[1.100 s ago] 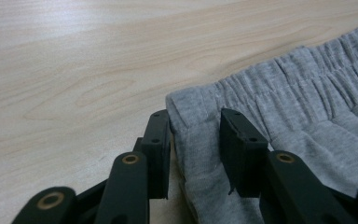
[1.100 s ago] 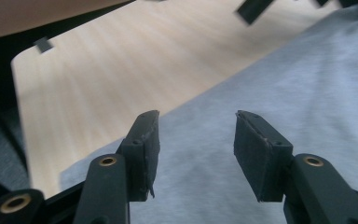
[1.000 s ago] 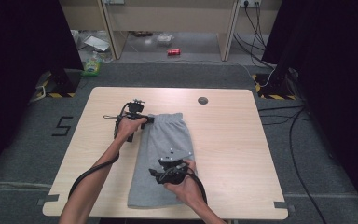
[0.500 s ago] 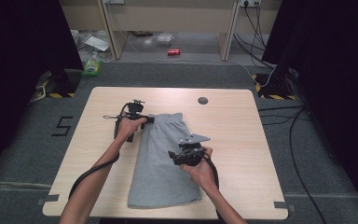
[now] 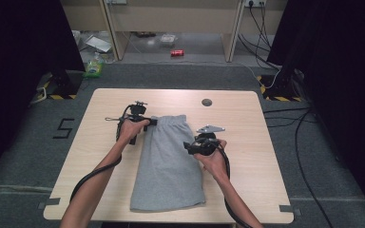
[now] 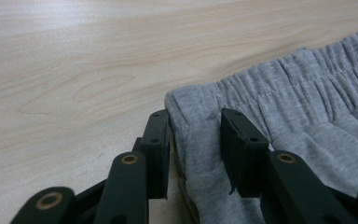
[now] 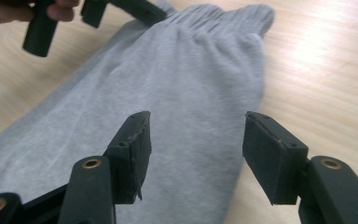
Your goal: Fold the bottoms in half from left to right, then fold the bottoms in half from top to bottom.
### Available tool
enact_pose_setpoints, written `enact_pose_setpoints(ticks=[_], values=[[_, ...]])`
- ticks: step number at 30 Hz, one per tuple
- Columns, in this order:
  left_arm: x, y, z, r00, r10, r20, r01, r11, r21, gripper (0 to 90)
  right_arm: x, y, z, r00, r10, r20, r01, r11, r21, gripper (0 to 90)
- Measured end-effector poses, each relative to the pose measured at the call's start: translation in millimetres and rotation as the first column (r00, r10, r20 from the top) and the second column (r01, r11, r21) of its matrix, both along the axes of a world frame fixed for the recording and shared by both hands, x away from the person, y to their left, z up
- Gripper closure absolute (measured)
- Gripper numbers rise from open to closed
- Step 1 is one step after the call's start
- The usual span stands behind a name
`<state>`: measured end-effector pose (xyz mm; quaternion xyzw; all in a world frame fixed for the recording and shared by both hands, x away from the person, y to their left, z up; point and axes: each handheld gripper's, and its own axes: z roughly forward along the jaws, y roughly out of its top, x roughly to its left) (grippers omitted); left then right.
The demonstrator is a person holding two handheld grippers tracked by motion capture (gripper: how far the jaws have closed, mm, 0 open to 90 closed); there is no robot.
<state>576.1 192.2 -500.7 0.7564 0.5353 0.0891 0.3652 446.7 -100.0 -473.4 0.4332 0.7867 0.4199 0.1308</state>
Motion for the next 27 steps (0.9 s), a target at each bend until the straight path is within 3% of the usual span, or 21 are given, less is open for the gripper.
enact_pose_setpoints(ticks=[13,27], values=[[0.1,0.5,-0.2,1.0,0.003,-0.006,-0.003,1.0,-0.007,63.1,30.9,-14.5,-1.4,0.9985,-0.048,-0.027,0.048,0.9988,0.0,39.7],[-0.4,1.2,-1.1,0.9999,0.01,-0.006,-0.01,0.9998,-0.018,63.0,63.9,-10.2,-2.5,0.9954,-0.087,-0.039,0.087,0.9962,-0.012,39.6]])
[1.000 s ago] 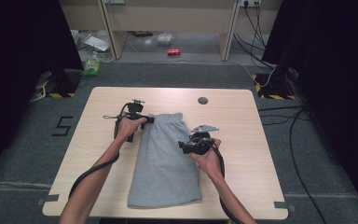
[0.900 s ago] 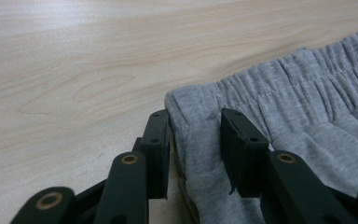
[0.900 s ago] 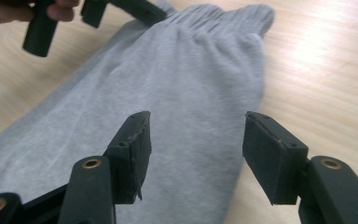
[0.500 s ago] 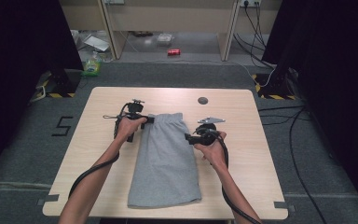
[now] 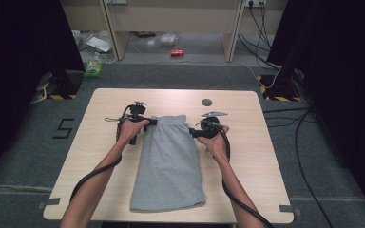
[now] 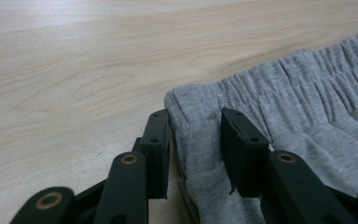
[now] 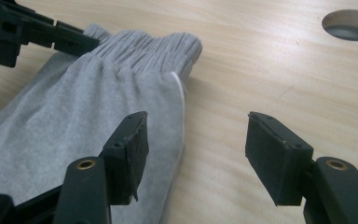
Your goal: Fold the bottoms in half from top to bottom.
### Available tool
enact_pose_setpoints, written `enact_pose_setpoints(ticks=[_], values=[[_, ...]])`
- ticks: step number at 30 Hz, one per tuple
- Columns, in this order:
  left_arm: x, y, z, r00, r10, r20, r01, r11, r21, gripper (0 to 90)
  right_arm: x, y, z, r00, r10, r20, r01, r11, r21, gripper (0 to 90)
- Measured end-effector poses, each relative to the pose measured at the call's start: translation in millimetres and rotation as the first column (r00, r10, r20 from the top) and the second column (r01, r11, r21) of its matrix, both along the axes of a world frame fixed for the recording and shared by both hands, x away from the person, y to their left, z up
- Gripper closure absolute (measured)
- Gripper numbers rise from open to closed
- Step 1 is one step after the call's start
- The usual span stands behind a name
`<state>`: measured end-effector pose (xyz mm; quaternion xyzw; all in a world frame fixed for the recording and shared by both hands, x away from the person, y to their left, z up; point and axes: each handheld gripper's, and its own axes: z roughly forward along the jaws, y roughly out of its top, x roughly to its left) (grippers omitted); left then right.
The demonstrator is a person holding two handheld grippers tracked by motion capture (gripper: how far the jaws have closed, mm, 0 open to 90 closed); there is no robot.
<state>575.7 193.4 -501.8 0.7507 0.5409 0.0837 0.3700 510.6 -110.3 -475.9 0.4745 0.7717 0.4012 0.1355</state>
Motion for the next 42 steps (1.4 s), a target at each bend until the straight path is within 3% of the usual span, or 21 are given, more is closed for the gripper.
enact_pose_setpoints(ticks=[4,11,15,26,30,33,34,38,42], values=[[-0.1,-0.1,-0.1,1.0,0.001,0.001,-0.001,1.0,-0.001,63.1,14.3,6.6,-3.2,0.9999,-0.009,-0.007,0.009,1.0,0.003,39.8],[-0.3,0.5,-0.4,1.0,0.002,0.0,-0.002,1.0,-0.006,63.1,24.6,22.8,-6.2,0.9998,0.01,-0.018,-0.01,0.9999,-0.008,39.8],[-0.2,0.7,-0.5,1.0,0.003,-0.002,-0.003,1.0,-0.009,63.1,33.6,35.6,-12.7,0.9986,0.007,-0.053,-0.008,0.9998,-0.016,40.1],[-0.7,1.4,-1.1,1.0,0.006,-0.005,-0.006,0.9998,-0.018,63.1,46.0,48.3,-25.0,0.9932,-0.022,-0.115,0.013,0.9973,-0.072,42.5],[-0.8,2.0,-1.6,1.0,0.005,-0.006,-0.006,0.9997,-0.023,63.1,46.8,48.3,-26.4,0.9931,-0.027,-0.114,0.02,0.9974,-0.069,43.1],[-0.6,2.3,-2.0,1.0,0.003,-0.007,-0.003,0.9995,-0.031,63.5,46.2,49.4,-26.0,0.9929,-0.02,-0.118,0.012,0.9974,-0.071,48.5],[-0.8,2.2,-2.0,1.0,0.002,-0.003,-0.002,0.9996,-0.029,63.9,45.5,51.1,-26.0,0.9931,-0.007,-0.117,-0.001,0.9972,-0.074,57.6],[-2.1,0.5,-1.2,0.9999,-0.005,0.01,0.005,0.9999,-0.016,66.1,44.3,52.3,-26.7,0.9912,0.002,-0.132,-0.008,0.9989,-0.046,69.2],[-3.2,0.9,-0.5,0.9998,-0.005,0.018,0.005,0.9995,-0.031,70.2,43.6,48.8,-27.8,0.9897,0.002,-0.143,-0.004,0.9999,-0.012,77.3]])
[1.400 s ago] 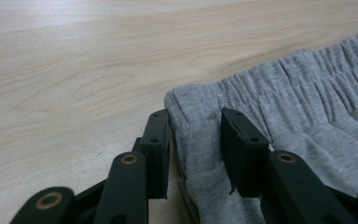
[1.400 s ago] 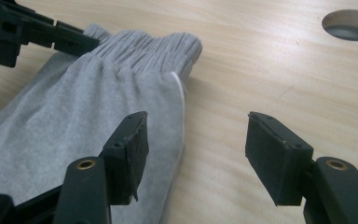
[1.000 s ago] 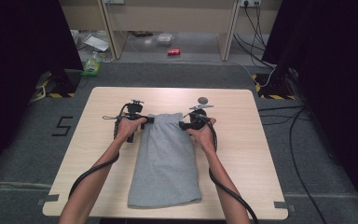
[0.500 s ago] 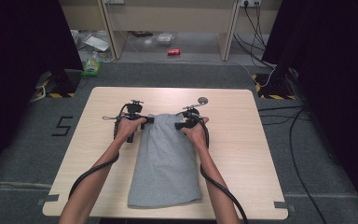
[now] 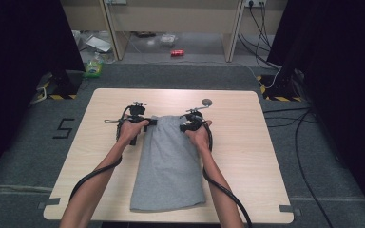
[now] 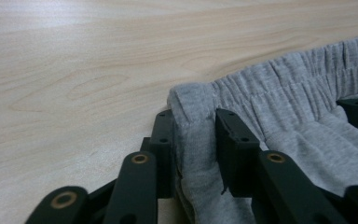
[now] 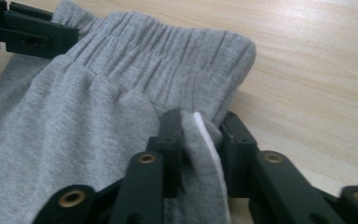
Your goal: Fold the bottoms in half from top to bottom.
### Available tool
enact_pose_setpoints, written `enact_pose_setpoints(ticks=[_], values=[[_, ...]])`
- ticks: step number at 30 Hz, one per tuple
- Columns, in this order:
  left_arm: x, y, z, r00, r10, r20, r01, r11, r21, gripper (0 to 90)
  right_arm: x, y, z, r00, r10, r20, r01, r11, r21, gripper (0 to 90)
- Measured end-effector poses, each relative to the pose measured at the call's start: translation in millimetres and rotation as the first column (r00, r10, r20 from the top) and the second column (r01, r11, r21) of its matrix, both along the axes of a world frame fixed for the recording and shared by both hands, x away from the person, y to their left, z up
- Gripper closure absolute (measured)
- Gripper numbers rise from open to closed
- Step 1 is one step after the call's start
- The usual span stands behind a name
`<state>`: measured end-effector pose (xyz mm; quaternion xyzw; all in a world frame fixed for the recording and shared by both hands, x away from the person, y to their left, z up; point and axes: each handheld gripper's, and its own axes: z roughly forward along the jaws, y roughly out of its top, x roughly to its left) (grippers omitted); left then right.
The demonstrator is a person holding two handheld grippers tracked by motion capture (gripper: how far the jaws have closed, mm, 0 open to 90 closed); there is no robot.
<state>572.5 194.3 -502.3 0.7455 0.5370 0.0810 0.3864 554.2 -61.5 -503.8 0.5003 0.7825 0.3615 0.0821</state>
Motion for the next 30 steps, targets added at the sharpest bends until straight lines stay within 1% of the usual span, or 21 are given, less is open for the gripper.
enact_pose_setpoints(ticks=[1,2,3,4,6,8,12,13,19,25,27,30], values=[[-0.6,0.0,0.4,1.0,0.002,0.004,-0.002,1.0,-0.006,70.2,0.0,0.0,0.0,1.0,0.0,0.0,0.0,1.0,0.0,77.3],[-1.1,0.5,1.3,1.0,-0.003,0.007,0.003,1.0,-0.004,71.6,-0.4,-1.8,-0.2,0.9999,-0.002,0.01,0.001,0.9998,0.021,79.1],[-1.6,0.8,2.4,0.9999,-0.002,0.01,0.002,1.0,-0.009,71.6,-0.4,-1.8,-0.2,0.9999,-0.002,0.01,0.001,0.9998,0.021,79.1],[-1.9,1.2,3.9,0.9999,-0.001,0.013,0.001,0.9999,-0.014,72.2,-0.7,-3.5,2.3,0.9998,0.003,0.018,-0.003,0.9995,0.031,79.9],[-2.4,1.2,6.3,0.9998,-0.004,0.02,0.005,0.9999,-0.015,72.4,-1.1,-3.8,3.9,0.9998,0.002,0.02,-0.002,0.9996,0.029,80.0],[-3.4,0.2,10.2,0.9995,-0.005,0.03,0.006,0.9999,-0.015,72.7,-1.8,-4.9,9.0,0.9993,0.007,0.037,-0.008,0.9995,0.031,80.4],[-5.5,-0.3,17.9,0.9989,-0.005,0.048,0.006,0.9996,-0.027,73.3,-2.5,-6.6,15.6,0.9987,0.001,0.051,-0.003,0.9995,0.031,80.8],[-5.8,-0.2,19.4,0.9987,-0.007,0.051,0.008,0.9997,-0.024,73.3,-2.6,-7.0,16.2,0.9986,0.002,0.053,-0.004,0.9995,0.032,80.8],[-7.8,1.0,32.7,0.9969,-0.014,0.078,0.016,0.9993,-0.033,73.5,-2.9,-9.2,22.2,0.9975,-0.004,0.071,0.0,0.9987,0.052,81.1],[-7.2,2.0,53.8,0.9933,-0.006,0.115,0.012,0.9983,-0.056,73.6,-2.1,-11.6,38.4,0.9938,-0.005,0.111,-0.003,0.9974,0.071,81.2],[-8.8,1.7,62.6,0.9911,-0.01,0.133,0.018,0.9978,-0.064,73.6,-2.0,-12.6,44.8,0.9917,-0.006,0.129,-0.004,0.9971,0.076,81.2],[-14.5,1.4,73.5,0.9863,-0.029,0.162,0.039,0.9975,-0.058,73.6,-3.5,-15.9,53.3,0.9884,-0.004,0.152,-0.01,0.9958,0.091,81.2]])
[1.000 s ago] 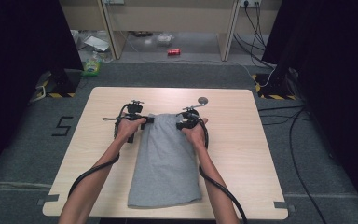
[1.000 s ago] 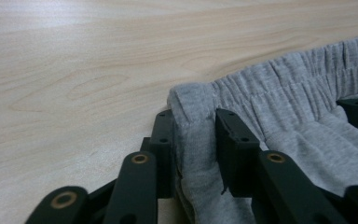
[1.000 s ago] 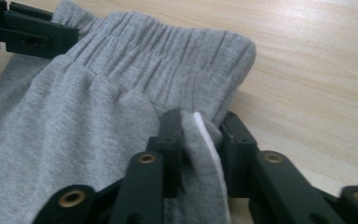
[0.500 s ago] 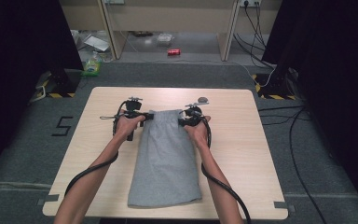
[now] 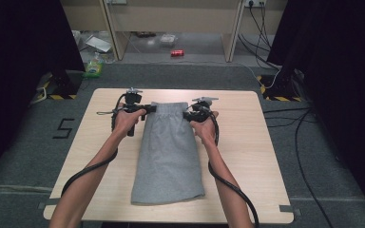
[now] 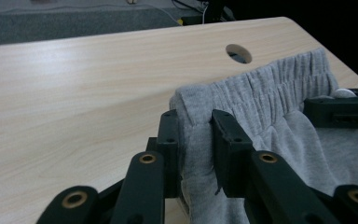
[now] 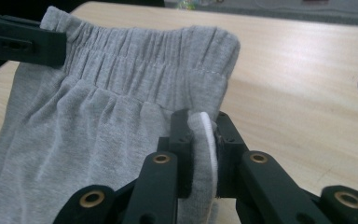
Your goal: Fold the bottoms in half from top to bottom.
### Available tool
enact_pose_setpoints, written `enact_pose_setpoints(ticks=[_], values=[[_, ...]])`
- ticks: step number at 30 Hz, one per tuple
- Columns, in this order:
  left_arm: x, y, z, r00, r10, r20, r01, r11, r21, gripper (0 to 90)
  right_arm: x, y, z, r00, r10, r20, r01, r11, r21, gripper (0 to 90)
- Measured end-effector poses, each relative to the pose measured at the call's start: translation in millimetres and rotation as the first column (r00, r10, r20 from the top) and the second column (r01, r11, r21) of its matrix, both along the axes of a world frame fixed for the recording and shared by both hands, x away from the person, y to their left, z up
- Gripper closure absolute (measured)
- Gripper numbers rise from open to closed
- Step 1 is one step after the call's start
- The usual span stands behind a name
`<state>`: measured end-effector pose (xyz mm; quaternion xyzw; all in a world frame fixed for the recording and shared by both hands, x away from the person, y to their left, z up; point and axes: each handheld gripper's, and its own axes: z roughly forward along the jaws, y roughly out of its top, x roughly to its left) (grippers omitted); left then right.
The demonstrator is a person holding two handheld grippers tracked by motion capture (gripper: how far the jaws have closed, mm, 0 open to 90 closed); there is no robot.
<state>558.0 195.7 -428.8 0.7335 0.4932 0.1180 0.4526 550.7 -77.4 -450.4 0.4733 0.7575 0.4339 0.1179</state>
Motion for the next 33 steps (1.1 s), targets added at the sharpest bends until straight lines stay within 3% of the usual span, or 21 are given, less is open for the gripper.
enact_pose_setpoints(ticks=[11,18,26,33], values=[[-38.6,0.9,24.6,0.9924,-0.079,0.094,0.08,0.9968,-0.004,73.7,-30.6,-12.9,15.2,0.9949,0.06,0.081,-0.063,0.9972,0.039,81.2],[-78.8,5.2,33.5,0.9745,-0.156,0.161,0.16,0.9871,-0.012,73.8,-65.3,-22.0,24.9,0.9851,0.105,0.136,-0.116,0.9906,0.073,81.2],[-129.1,14.1,29.3,0.9528,-0.219,0.21,0.23,0.9729,-0.027,73.9,-111.8,-28.4,25.2,0.971,0.16,0.177,-0.178,0.9803,0.086,81.2],[-163.8,18.7,11.2,0.9433,-0.25,0.219,0.266,0.9626,-0.05,73.9,-143.7,-29.7,17.5,0.9614,0.196,0.193,-0.213,0.9744,0.072,81.1]])
